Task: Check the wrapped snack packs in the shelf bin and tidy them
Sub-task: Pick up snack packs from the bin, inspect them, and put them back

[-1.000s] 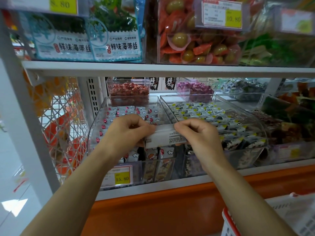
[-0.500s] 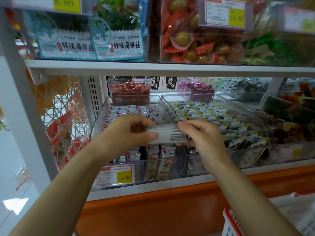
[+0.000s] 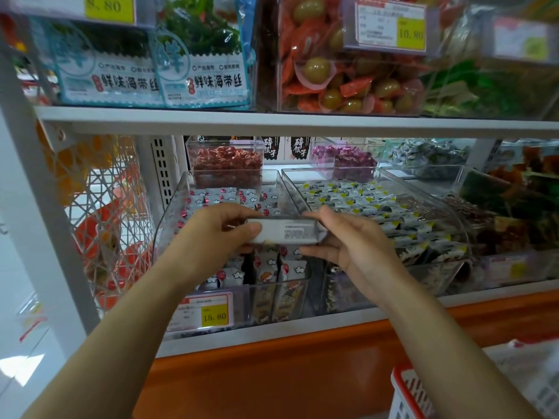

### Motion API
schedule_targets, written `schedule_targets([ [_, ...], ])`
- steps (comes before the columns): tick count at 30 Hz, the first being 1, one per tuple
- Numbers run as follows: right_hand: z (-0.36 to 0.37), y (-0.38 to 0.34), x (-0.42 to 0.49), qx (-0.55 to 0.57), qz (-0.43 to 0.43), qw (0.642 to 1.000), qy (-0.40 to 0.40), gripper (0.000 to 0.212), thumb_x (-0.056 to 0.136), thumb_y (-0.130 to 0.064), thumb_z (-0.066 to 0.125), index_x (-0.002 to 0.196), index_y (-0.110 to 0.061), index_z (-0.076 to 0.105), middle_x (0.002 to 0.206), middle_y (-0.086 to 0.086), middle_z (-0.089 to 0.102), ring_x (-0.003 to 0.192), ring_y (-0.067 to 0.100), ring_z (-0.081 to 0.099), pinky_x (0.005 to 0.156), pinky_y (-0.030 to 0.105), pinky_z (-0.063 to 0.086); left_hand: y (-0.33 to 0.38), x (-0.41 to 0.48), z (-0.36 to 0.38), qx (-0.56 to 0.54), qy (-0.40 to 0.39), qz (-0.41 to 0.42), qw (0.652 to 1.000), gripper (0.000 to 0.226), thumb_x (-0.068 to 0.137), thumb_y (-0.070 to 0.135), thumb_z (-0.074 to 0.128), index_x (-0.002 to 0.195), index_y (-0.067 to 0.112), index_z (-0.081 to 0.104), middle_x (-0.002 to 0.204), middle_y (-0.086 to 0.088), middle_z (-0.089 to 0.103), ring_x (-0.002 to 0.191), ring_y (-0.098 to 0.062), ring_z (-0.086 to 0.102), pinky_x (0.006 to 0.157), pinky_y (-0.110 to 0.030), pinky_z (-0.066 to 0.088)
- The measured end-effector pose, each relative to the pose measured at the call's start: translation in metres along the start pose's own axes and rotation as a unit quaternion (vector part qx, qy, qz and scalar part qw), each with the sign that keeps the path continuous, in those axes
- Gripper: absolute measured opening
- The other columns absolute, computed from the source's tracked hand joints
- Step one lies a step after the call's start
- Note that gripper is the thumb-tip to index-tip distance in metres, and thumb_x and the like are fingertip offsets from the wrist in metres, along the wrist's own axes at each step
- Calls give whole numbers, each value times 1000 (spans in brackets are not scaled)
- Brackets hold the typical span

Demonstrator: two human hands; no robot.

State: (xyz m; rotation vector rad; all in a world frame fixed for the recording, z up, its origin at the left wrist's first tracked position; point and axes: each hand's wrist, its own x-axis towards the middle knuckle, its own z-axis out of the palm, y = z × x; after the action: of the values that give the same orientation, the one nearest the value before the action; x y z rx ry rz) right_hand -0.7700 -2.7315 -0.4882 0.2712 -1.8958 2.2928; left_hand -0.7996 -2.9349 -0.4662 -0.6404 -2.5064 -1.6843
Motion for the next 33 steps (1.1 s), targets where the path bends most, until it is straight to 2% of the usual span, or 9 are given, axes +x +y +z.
schedule_targets([
  [3,5,2,-1,-87,-38,995,13,54,68,-35,70,118,-20,61,102,7,70,88,17,70,79,28,57,-2,3,5,-41,50,4,998,17,89,14,59,84,29,66,70,14,70,65,0,67,56,-8,49],
  [5,10,3,0,-198,-78,976,43,52,78,-28,68,128,-20,55,98,3,69,78,9,69,76,23,56,-2,4,9,-36,69,9,997,12,89,17,59,90,24,68,72,13,69,65,-4,67,57,-13,53],
  [8,13,1,9,-243,-116,957,107,37,83,-25,66,116,-9,63,87,1,68,65,4,66,60,17,52,-5,10,13,31,99,25,994,19,93,27,52,102,22,67,80,7,68,71,-13,64,63,-26,57],
  [11,10,-6,26,-262,-130,940,178,28,81,-27,69,96,-4,65,84,10,69,70,18,66,66,31,56,-14,32,11,167,134,24,977,32,97,31,44,117,12,60,97,-1,64,86,-14,58,71,-22,45],
  [15,5,-12,58,-280,-139,930,194,27,81,-22,72,90,0,61,87,16,67,75,22,67,71,31,54,-32,79,10,393,55,7,918,28,96,22,44,108,1,57,122,-17,53,112,-30,48,95,-39,41],
  [19,4,-12,92,-311,-143,923,176,27,81,-17,72,97,1,59,90,7,61,90,27,62,80,22,49,-41,116,16,464,-25,-26,885,28,96,23,41,110,4,55,122,-13,51,115,-31,47,100,-51,38],
  [24,5,-8,124,-395,-171,890,152,22,82,-19,71,89,-3,59,78,-2,56,71,10,49,52,8,33,-55,142,14,516,-101,-42,850,39,97,36,35,122,11,50,130,-12,45,124,-30,39,105,-56,28],
  [28,11,-6,143,-431,-190,874,119,18,82,-18,70,86,-12,53,71,-15,45,65,-3,43,54,1,33,-62,147,11,476,-103,-42,873,25,94,36,37,99,17,54,122,-11,52,120,-28,41,107,-57,19],
  [33,24,0,168,-518,-177,834,74,21,81,-18,69,94,-6,58,84,1,51,77,15,46,58,22,26,-64,150,7,472,-129,-53,870,36,94,42,35,123,29,51,138,-7,39,135,-28,24,109,-58,9],
])
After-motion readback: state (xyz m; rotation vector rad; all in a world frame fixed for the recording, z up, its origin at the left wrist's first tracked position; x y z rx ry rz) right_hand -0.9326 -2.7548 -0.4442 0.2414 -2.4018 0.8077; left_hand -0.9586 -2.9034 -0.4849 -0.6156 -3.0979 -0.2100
